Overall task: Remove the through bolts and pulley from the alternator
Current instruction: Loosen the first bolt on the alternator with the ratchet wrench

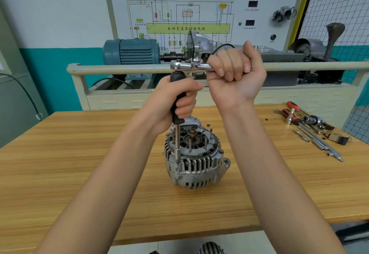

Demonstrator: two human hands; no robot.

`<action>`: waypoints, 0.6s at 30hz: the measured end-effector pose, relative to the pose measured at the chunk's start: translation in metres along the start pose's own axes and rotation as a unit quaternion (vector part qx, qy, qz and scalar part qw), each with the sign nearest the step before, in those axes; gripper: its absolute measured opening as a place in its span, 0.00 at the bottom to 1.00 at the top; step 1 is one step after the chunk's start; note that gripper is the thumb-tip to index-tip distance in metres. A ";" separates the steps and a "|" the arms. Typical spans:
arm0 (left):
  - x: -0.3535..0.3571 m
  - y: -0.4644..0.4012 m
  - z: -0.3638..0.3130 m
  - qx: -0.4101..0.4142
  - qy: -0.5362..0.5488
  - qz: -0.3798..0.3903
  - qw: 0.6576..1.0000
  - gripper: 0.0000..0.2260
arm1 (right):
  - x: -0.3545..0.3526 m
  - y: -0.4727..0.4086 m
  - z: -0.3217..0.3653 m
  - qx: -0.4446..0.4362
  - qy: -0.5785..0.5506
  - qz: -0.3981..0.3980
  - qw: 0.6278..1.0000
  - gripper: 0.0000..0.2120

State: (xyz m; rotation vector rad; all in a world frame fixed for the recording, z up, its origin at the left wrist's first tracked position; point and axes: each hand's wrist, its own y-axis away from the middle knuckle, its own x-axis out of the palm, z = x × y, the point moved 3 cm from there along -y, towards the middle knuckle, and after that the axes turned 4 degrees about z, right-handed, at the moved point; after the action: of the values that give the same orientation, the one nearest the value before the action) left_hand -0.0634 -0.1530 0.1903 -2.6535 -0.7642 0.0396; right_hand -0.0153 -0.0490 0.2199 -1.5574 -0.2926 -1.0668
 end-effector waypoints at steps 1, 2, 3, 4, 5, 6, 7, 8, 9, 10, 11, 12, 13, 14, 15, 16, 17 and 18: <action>0.002 -0.001 0.001 -0.006 0.021 0.010 1.000 0.16 | 0.000 0.000 0.000 -0.007 0.002 0.000 1.000 0.22; 0.002 -0.002 0.003 -0.011 0.036 0.008 0.999 0.17 | 0.002 0.001 -0.001 -0.016 0.017 0.003 1.000 0.22; 0.001 -0.003 0.004 -0.014 0.041 -0.005 0.999 0.18 | 0.004 0.004 -0.002 -0.028 0.042 0.010 0.999 0.22; 0.000 -0.003 0.004 -0.013 0.036 -0.028 0.999 0.20 | 0.007 0.006 -0.004 -0.041 0.074 0.021 0.996 0.22; -0.001 -0.003 0.005 -0.010 0.026 -0.061 0.998 0.21 | 0.011 0.009 -0.006 -0.056 0.110 0.037 0.992 0.23; -0.001 -0.002 0.004 -0.003 0.014 -0.100 0.995 0.21 | 0.016 0.012 -0.009 -0.074 0.147 0.057 0.985 0.23; -0.001 -0.002 0.004 0.007 0.001 -0.141 0.990 0.21 | 0.021 0.015 -0.013 -0.096 0.183 0.080 0.975 0.23; 0.000 -0.001 0.003 0.019 -0.014 -0.181 0.983 0.20 | 0.026 0.019 -0.017 -0.123 0.218 0.103 0.963 0.22; 0.001 0.000 0.003 0.031 -0.030 -0.218 0.975 0.19 | 0.030 0.023 -0.021 -0.156 0.254 0.119 0.947 0.20; 0.003 0.001 0.003 0.044 -0.043 -0.251 0.966 0.18 | 0.034 0.028 -0.025 -0.188 0.289 0.129 0.930 0.18; 0.004 0.001 0.003 0.057 -0.051 -0.275 0.958 0.18 | 0.037 0.033 -0.029 -0.213 0.312 0.135 0.916 0.18; 0.004 0.002 0.003 0.068 -0.052 -0.290 0.953 0.18 | 0.037 0.036 -0.031 -0.225 0.321 0.137 0.910 0.19; 0.005 0.003 0.004 0.075 -0.051 -0.295 0.951 0.18 | 0.037 0.039 -0.031 -0.227 0.318 0.138 0.910 0.20; 0.005 0.004 0.004 0.077 -0.053 -0.293 0.952 0.17 | 0.035 0.039 -0.030 -0.220 0.308 0.140 0.915 0.21; 0.005 0.005 0.004 0.073 -0.057 -0.285 0.954 0.17 | 0.034 0.037 -0.028 -0.207 0.295 0.143 0.922 0.21; 0.004 0.005 0.003 0.066 -0.061 -0.270 0.959 0.17 | 0.033 0.033 -0.025 -0.185 0.279 0.145 0.931 0.21; 0.002 0.006 0.002 0.058 -0.061 -0.246 0.966 0.17 | 0.031 0.028 -0.021 -0.156 0.258 0.144 0.943 0.23; 0.001 0.006 0.001 0.052 -0.057 -0.215 0.974 0.17 | 0.029 0.023 -0.018 -0.123 0.230 0.135 0.956 0.24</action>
State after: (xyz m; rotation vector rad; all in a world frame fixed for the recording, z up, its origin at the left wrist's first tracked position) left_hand -0.0597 -0.1572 0.1867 -2.3497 -1.3199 0.1122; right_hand 0.0088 -0.0822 0.2251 -1.4594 0.3761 -1.2399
